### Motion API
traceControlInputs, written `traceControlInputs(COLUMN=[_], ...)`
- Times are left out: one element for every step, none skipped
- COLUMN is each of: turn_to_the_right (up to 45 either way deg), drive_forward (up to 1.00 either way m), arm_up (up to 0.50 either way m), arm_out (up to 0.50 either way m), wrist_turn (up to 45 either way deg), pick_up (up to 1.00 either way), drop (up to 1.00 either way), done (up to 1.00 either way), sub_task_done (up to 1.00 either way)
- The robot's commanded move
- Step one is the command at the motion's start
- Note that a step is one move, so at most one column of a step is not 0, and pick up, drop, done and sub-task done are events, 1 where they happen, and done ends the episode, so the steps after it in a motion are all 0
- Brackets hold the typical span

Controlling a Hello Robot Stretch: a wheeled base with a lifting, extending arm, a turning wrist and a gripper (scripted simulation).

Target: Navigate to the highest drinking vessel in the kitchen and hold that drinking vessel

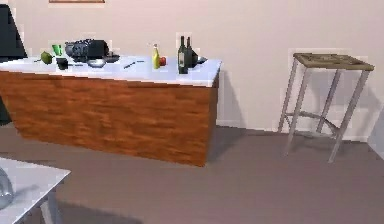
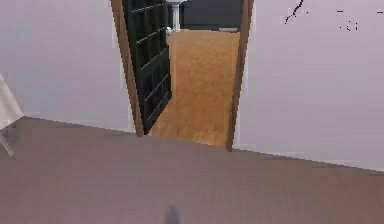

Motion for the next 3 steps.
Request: traceControlInputs(turn_to_the_right=[-12.0, 0.0, -12.0], drive_forward=[0.0, 1.0, 0.0], arm_up=[0.0, 0.0, 0.0], arm_out=[0.0, 0.0, 0.0], wrist_turn=[0.0, 0.0, 0.0], pick_up=[0.0, 0.0, 0.0], drop=[0.0, 0.0, 0.0], done=[0.0, 0.0, 0.0], sub_task_done=[0.0, 0.0, 0.0])
